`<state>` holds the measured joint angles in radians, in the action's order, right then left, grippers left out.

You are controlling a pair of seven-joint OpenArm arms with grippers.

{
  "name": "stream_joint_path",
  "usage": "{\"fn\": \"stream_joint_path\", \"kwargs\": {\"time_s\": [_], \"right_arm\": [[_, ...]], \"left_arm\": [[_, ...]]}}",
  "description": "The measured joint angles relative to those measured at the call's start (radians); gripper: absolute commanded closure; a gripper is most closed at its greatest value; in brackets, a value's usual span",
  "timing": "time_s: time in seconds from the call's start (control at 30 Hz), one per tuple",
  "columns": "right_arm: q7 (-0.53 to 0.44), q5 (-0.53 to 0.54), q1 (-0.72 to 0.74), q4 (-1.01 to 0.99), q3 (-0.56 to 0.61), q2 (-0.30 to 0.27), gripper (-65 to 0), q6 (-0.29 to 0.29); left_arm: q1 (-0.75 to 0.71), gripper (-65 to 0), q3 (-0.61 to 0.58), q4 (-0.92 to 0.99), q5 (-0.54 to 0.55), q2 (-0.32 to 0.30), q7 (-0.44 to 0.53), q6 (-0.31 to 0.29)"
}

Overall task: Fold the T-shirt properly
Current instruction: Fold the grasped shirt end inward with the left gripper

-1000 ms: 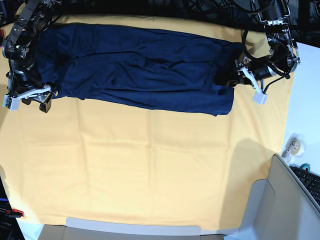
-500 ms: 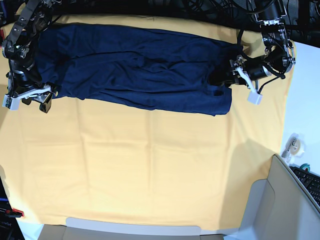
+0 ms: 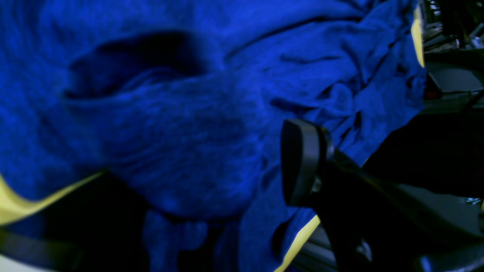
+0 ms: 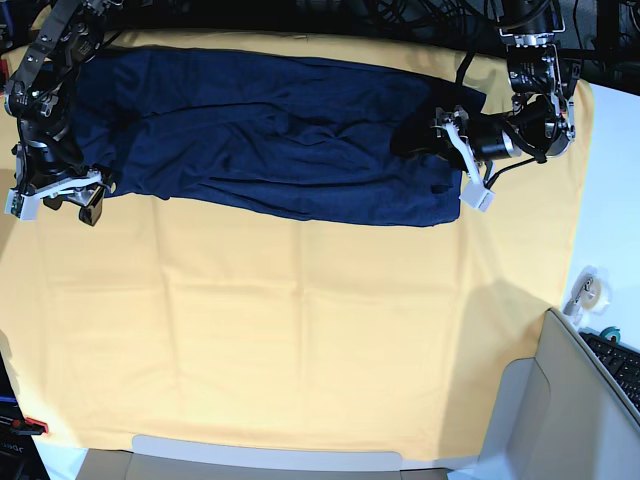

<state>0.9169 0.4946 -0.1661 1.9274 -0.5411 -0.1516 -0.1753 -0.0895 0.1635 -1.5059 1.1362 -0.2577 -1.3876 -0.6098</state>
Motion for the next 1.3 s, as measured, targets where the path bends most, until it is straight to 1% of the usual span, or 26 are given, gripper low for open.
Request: {"fn": "stream_joint_path", "kwargs": {"time_s": [0.33, 0.43, 0.53, 0.63, 0.73, 0.8, 0.83, 0.93, 1.0, 1.03, 1.17, 1.3], "right_arm": [[0.0, 0.001, -0.001, 0.0, 0.0, 0.0, -41.7, 0.0], [0.0, 0.001, -0.001, 0.0, 0.0, 0.0, -41.7, 0.0], [0.0, 0.002, 0.0, 0.0, 0.0, 0.0, -41.7, 0.0], [0.0, -0.001, -0.002, 0.0, 0.0, 0.0, -41.7, 0.0], [0.0, 0.002, -0.002, 0.0, 0.0, 0.0, -41.7, 0.0], [0.0, -0.001, -0.002, 0.0, 0.0, 0.0, -41.7, 0.0], [0.0, -0.001, -0.002, 0.0, 0.0, 0.0, -41.7, 0.0], [0.0, 0.0, -0.002, 0.0, 0.0, 0.0, -41.7, 0.0], [0.0, 0.0, -0.002, 0.0, 0.0, 0.0, -41.7, 0.0], [0.0, 0.0, -0.002, 0.0, 0.0, 0.0, -41.7, 0.0], [0.0, 0.0, -0.002, 0.0, 0.0, 0.0, -41.7, 0.0], [0.0, 0.002, -0.002, 0.0, 0.0, 0.0, -41.7, 0.0]], "left_arm": [[0.004, -33.8, 0.008, 0.001, -0.008, 0.0, 0.0, 0.0], [0.008, -33.8, 0.008, 0.035, -0.005, 0.0, 0.002, 0.0], [0.012, -33.8, 0.01, 0.092, 0.036, -0.006, 0.008, -0.005], [0.015, -33.7, 0.005, 0.142, 0.072, -0.029, 0.029, -0.008], [0.015, -33.5, 0.005, 0.15, 0.075, -0.034, 0.043, -0.008], [0.015, -30.3, 0.005, 0.15, 0.075, -0.036, 0.043, -0.008], [0.015, -27.7, 0.005, 0.15, 0.071, -0.036, 0.046, -0.008], [0.015, -14.2, 0.005, 0.151, 0.048, -0.037, 0.053, -0.007], [0.015, -1.2, 0.005, 0.154, 0.029, -0.036, 0.053, -0.004], [0.014, 0.0, 0.005, 0.154, 0.021, -0.036, 0.053, -0.004], [0.014, 0.0, 0.012, 0.154, 0.018, -0.031, 0.053, -0.004], [-0.001, 0.0, 0.006, 0.11, -0.006, -0.019, 0.136, 0.008]]}}
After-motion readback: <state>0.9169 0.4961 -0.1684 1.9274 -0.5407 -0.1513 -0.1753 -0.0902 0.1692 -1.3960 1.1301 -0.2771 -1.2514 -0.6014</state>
